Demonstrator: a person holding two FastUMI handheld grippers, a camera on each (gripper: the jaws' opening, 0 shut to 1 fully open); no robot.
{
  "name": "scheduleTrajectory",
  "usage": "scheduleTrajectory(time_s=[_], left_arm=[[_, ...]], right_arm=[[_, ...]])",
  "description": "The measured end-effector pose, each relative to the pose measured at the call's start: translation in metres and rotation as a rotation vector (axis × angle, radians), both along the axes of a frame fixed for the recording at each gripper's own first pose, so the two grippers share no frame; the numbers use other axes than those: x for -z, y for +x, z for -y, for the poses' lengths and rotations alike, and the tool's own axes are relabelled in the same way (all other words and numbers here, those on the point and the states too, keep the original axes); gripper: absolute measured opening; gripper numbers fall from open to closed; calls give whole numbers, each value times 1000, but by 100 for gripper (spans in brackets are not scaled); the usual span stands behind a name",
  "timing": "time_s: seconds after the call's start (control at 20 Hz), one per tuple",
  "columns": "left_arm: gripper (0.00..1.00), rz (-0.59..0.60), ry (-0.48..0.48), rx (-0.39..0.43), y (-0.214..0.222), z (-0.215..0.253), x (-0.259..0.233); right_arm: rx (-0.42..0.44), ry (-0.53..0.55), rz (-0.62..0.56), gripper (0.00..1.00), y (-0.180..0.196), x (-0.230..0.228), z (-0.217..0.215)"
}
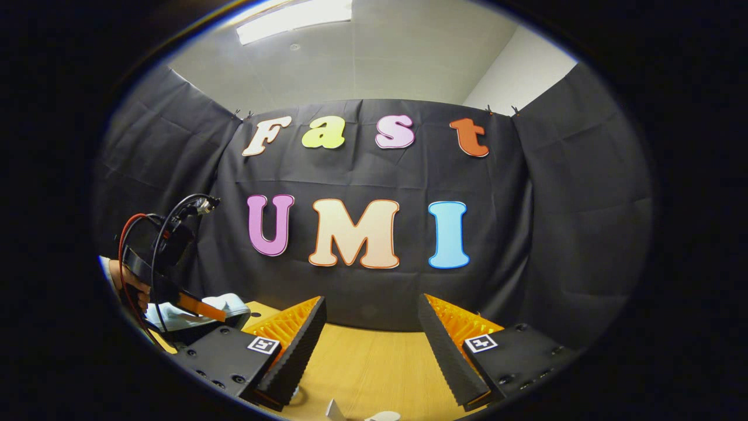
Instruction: First open the suitcase, pack the skin care products into it, and then close the suitcase.
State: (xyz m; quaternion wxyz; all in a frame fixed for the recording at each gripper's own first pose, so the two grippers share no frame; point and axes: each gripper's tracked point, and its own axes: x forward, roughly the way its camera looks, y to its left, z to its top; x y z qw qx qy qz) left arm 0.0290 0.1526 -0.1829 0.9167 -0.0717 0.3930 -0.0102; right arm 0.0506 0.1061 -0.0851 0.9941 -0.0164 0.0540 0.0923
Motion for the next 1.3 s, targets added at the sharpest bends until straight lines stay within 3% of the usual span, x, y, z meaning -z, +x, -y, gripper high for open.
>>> scheduleTrajectory(time_s=[0.2, 0.55, 0.85, 1.3], left_arm=[[0, 17, -7, 1, 6, -29, -9], [0, 50, 96, 0, 16, -113, -18], [0, 63, 99, 5, 20, -163, -13], [0, 24, 128, -77, 7, -245, 11]], right_arm=[[-3, 11, 4, 99, 4, 1, -27], [18, 33, 20, 99, 9, 2, -72], [25, 32, 19, 99, 9, 6, -108], [30, 11, 15, 99, 12, 7, -133]])
